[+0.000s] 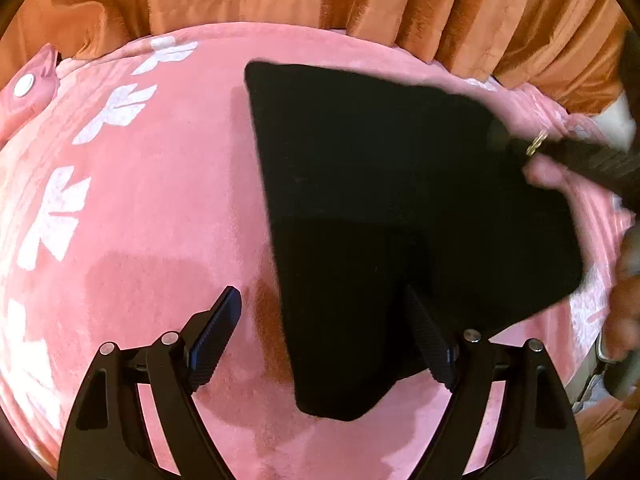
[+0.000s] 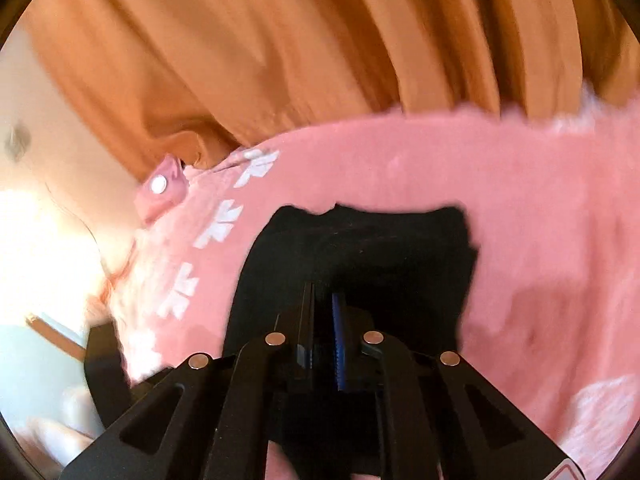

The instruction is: Fold small clothes

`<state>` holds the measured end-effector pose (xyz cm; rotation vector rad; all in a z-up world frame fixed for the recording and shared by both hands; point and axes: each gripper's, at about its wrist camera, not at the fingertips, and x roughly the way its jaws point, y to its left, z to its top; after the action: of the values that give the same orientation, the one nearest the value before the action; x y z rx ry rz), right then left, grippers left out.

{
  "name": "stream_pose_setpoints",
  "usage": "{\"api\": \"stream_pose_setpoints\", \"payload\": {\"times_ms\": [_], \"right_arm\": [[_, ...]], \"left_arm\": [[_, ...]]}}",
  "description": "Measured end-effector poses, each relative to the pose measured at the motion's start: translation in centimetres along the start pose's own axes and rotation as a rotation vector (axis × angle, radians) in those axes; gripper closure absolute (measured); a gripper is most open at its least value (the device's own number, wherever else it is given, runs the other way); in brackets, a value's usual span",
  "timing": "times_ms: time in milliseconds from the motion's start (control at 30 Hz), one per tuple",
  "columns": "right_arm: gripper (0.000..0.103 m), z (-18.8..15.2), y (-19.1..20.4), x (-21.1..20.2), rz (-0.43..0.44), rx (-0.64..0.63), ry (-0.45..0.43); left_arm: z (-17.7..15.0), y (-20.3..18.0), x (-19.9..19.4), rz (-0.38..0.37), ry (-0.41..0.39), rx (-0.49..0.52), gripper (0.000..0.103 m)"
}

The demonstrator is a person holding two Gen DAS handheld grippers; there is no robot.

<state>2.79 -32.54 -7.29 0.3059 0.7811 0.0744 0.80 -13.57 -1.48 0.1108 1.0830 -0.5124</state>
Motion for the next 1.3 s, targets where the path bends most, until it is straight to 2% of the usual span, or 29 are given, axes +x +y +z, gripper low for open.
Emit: {"api": "stream_pose_setpoints", "payload": {"times_ms": [33, 67, 133, 200, 267, 333, 400, 467, 567, 633, 667, 700, 767, 833, 933, 1000, 1067, 1167, 1233, 1300], "right_arm": [[0.095, -0.7, -1.6, 2.0, -0.044, 0.034, 0.069], [0.095, -1.9, -3.5, 4.4, -0.046, 0.102, 0.141], [0.096, -2.1, -4.7, 3.8, 0.016, 0.169, 0.117], [0.094, -1.5, -3.8, 1.6, 0.013, 0.14, 0.096], [0.088, -1.7, -3.0, -0.7, 0.019, 0.109, 0.078], [0.079, -3.0, -2.8, -1.6, 0.048, 0.115, 0.119], [0.077, -4.8, -2.9, -0.9, 0.033, 0.108, 0.195], [0.087, -6.5, -2.3, 1.0, -0.029, 0.03, 0.283], [0.098, -6.2, -2.0, 0.1, -0.031, 0.009, 0.25], [0.098, -5.7, -1.5, -1.8, -0.003, -0.013, 0.194], [0.098, -5.7, -1.6, -2.0, -0.017, -0.03, 0.192], [0.097, -6.0, -2.1, -1.5, -0.03, -0.03, 0.217], [0.097, -7.0, -4.2, 1.0, -0.042, 0.006, 0.325], [0.096, -6.1, -4.8, 0.2, -0.018, 0.059, 0.318], [0.085, -4.0, -4.1, -3.3, -0.049, 0.025, 0.186], [0.085, -2.2, -3.6, -4.9, -0.017, 0.028, 0.101], [0.085, -0.6, -2.1, -5.2, 0.032, 0.021, 0.052], [0.086, 0.4, 1.9, -2.5, 0.097, -0.04, 0.082], [0.089, 0.7, 3.8, -0.8, 0.131, -0.072, 0.112], [0.089, 0.4, 5.5, 2.0, 0.173, -0.076, 0.179]], "left_arm": [[0.0, 0.0, 0.1, -0.006, 0.008, 0.001, 0.022], [0.0, 0.2, 0.2, -0.002, 0.012, 0.0, 0.022], [-0.1, 0.4, 0.1, -0.003, 0.019, -0.003, 0.022], [-0.2, 0.5, -0.2, -0.004, 0.013, -0.004, 0.022], [-0.3, 0.6, -0.3, 0.001, 0.01, 0.007, 0.022], [-0.5, 0.9, -0.2, 0.002, 0.016, 0.008, 0.021], [-0.8, 1.0, 0.0, 0.009, 0.02, 0.011, 0.02], [-0.9, 0.8, 0.1, 0.017, 0.019, 0.021, 0.02], [-0.9, 0.7, 0.0, 0.031, 0.021, 0.022, 0.02], [-1.0, 0.8, 0.3, 0.036, 0.029, 0.017, 0.018], [-1.0, 0.9, 0.4, 0.04, 0.028, 0.02, 0.017], [-1.1, 0.8, 0.5, 0.047, 0.024, 0.029, 0.017], [-1.2, 0.8, 0.5, 0.057, 0.022, 0.041, 0.016], [-1.0, 0.9, 0.1, 0.058, 0.024, 0.023, 0.017], [-0.3, 0.6, -1.8, 0.048, -0.034, 0.022, 0.019], [0.7, 0.2, -3.8, 0.06, -0.131, 0.04, 0.019], [2.0, 0.7, -5.9, 0.082, -0.223, 0.032, 0.019], [3.9, 3.5, -7.6, 0.074, -0.273, -0.066, 0.018], [4.7, 6.0, -8.1, 0.093, -0.28, -0.152, 0.018], [5.1, 8.5, -8.4, 0.131, -0.289, -0.212, 0.018]]}}
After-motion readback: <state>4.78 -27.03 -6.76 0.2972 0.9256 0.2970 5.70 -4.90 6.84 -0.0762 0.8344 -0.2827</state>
